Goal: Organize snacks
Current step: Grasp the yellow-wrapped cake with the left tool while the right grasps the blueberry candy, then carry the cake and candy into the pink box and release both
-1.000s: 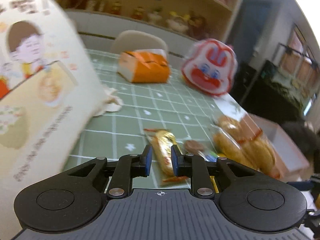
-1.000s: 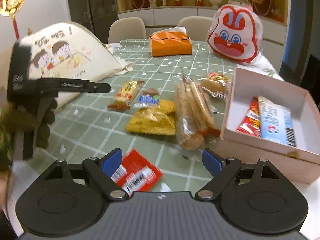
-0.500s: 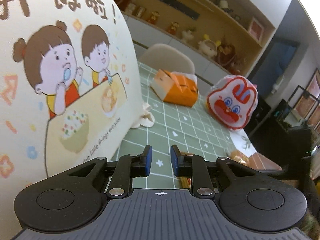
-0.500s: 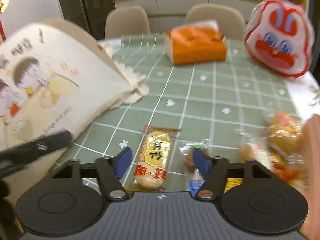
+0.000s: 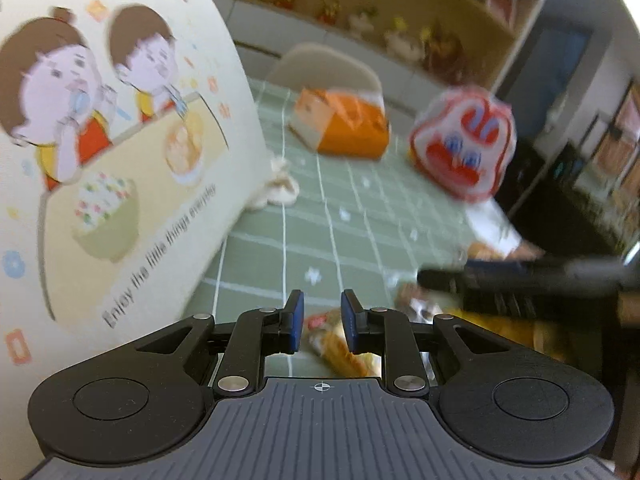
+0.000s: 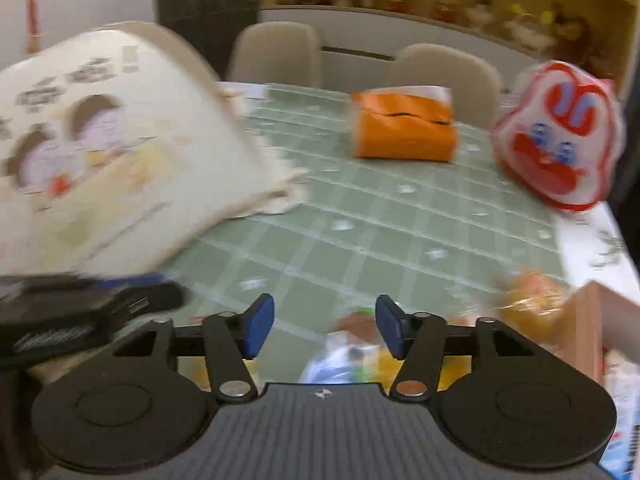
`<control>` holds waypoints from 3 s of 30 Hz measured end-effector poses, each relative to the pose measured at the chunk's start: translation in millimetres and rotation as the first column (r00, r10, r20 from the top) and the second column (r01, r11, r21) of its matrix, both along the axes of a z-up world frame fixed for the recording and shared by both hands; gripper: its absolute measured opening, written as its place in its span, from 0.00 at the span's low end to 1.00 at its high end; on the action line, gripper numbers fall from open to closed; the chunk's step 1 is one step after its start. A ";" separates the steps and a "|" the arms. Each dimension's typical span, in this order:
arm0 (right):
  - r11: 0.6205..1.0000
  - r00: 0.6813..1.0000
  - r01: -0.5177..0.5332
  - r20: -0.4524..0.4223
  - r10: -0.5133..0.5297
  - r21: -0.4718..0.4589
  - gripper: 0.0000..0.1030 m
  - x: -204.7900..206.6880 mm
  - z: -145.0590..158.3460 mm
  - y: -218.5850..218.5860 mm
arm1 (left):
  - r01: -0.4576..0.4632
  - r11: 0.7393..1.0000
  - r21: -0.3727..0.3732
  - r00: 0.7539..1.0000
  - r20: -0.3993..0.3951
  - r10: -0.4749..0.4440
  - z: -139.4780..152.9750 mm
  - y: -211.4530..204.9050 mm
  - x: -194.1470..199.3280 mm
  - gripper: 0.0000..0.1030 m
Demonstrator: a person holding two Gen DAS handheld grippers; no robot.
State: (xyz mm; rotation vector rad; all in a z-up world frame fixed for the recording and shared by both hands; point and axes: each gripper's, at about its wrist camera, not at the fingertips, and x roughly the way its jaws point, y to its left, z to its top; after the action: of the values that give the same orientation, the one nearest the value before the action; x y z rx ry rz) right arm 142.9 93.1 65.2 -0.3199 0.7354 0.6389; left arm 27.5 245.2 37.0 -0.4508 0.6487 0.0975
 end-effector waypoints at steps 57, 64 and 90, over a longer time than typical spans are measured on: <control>0.974 0.975 0.221 -0.019 -0.220 0.051 0.66 -124.9 -54.2 -224.4 | 0.426 0.849 0.313 0.903 -0.095 -0.419 -27.3 -100.8 -3.7 0.51; 0.989 0.989 0.145 0.002 -0.145 0.024 0.36 -137.2 -48.5 -220.4 | 0.385 0.880 0.278 0.922 -0.082 -0.378 -24.5 -99.1 -23.6 0.41; 0.924 0.912 0.302 0.211 -0.351 0.233 0.36 -91.2 114.8 -322.8 | 0.528 0.845 0.083 0.808 0.258 -0.530 144.3 -236.6 57.5 0.39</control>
State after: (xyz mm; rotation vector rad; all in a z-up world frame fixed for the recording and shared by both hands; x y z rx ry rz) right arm 51.7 -229.7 180.0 -0.0867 0.4639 0.3372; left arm 85.0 8.5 181.3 -0.2536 0.4814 -0.4911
